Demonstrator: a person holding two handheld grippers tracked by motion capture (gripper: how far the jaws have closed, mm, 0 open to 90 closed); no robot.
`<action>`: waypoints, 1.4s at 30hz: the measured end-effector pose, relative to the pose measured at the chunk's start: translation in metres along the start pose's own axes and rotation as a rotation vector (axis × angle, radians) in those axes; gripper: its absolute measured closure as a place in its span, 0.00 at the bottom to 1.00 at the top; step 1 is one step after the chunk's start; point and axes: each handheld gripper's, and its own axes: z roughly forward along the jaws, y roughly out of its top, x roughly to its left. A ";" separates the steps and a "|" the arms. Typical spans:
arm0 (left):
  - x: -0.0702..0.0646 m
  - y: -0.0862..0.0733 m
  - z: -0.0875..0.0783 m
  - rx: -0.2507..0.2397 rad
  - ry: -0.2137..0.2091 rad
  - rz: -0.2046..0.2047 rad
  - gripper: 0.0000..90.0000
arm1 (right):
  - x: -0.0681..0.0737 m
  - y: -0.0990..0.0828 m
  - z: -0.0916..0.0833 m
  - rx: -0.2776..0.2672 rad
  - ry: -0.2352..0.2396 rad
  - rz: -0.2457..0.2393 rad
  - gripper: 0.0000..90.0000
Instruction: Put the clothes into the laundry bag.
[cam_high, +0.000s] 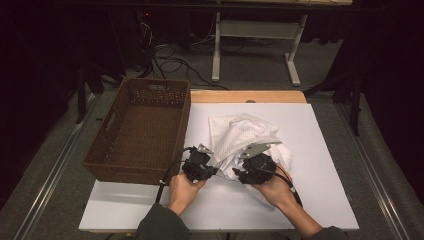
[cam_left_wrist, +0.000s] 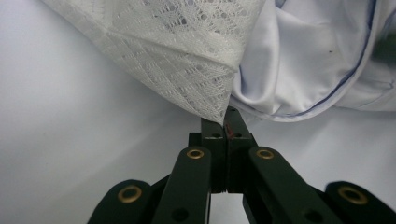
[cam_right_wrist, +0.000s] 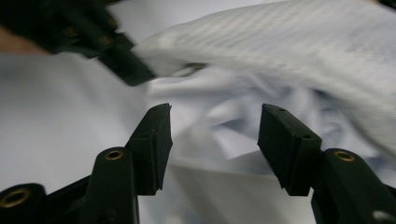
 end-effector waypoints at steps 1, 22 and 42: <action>-0.001 0.000 0.000 -0.002 0.000 -0.001 0.99 | 0.004 -0.001 0.005 0.017 0.032 -0.008 0.45; -0.001 0.001 -0.003 -0.005 -0.024 0.003 1.00 | -0.013 0.008 0.034 0.061 0.004 0.043 0.97; -0.004 0.001 -0.001 0.011 -0.038 0.015 0.99 | -0.026 0.011 0.045 0.121 -0.070 0.047 0.54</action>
